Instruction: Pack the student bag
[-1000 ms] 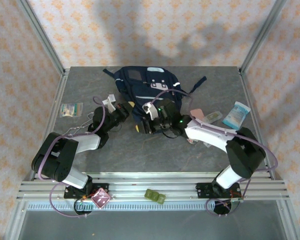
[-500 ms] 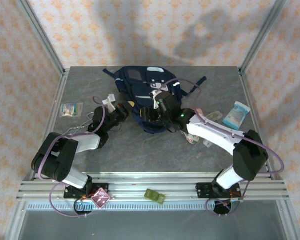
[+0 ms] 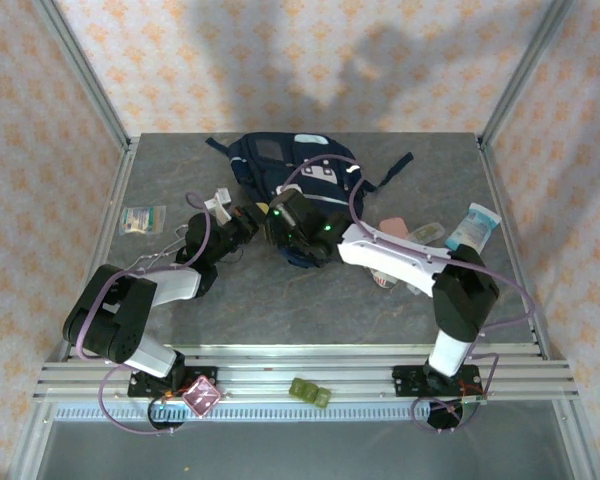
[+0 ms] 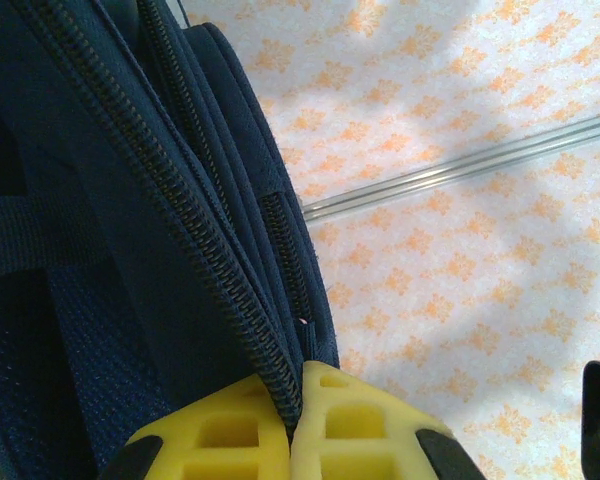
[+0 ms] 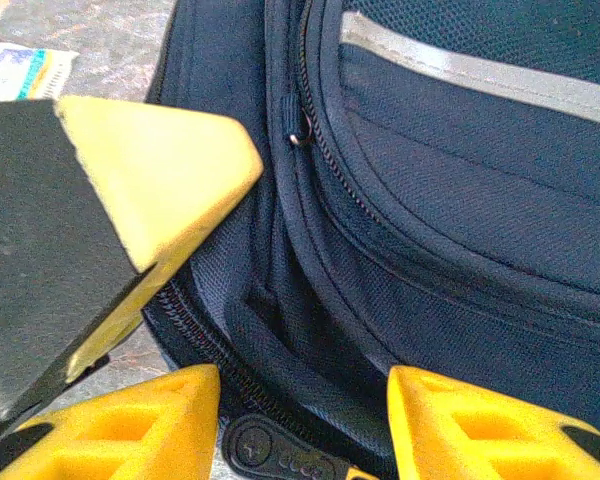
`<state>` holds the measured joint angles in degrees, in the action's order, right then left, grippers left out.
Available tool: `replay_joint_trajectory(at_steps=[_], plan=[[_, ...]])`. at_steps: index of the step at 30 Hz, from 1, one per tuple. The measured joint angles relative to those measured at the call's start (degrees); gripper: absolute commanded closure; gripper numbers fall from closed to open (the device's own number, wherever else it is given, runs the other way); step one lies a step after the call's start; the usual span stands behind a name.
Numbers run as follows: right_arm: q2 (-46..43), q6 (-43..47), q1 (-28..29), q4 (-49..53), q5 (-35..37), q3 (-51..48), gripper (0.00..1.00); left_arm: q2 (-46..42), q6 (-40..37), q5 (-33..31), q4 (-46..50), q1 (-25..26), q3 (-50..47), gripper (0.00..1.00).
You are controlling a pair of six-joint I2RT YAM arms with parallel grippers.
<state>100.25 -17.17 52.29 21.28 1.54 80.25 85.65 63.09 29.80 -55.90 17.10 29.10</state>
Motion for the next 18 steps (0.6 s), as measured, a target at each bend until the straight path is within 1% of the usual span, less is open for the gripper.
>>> replay_joint_trajectory(at_steps=[3,7,10,12,15,17,18], plan=[[0.79,-0.76,0.61,1.38,2.25,0.79,0.56,0.00,0.00,0.02,0.20,0.02,0.00,1.00],[0.74,-2.25,0.63,2.99,4.50,1.22,0.65,0.00,-0.02,0.07,0.20,0.07,0.00,1.00],[0.20,-3.65,0.35,4.20,6.01,1.01,0.70,0.00,-0.02,0.22,0.20,0.17,0.00,1.00],[-1.31,-4.52,-0.11,4.66,6.67,-0.46,0.71,0.00,-0.02,0.33,0.17,0.17,0.00,1.00],[-5.97,-5.68,-2.19,6.40,8.04,-5.46,0.73,0.00,0.00,0.26,0.04,0.11,0.00,1.00],[-9.66,-6.64,-3.96,7.45,8.13,-9.05,0.71,0.00,0.00,0.28,0.00,0.11,0.00,1.00],[-11.28,-7.04,-4.68,7.61,8.09,-10.43,0.68,0.00,0.00,0.28,-0.04,0.11,0.00,1.00]])
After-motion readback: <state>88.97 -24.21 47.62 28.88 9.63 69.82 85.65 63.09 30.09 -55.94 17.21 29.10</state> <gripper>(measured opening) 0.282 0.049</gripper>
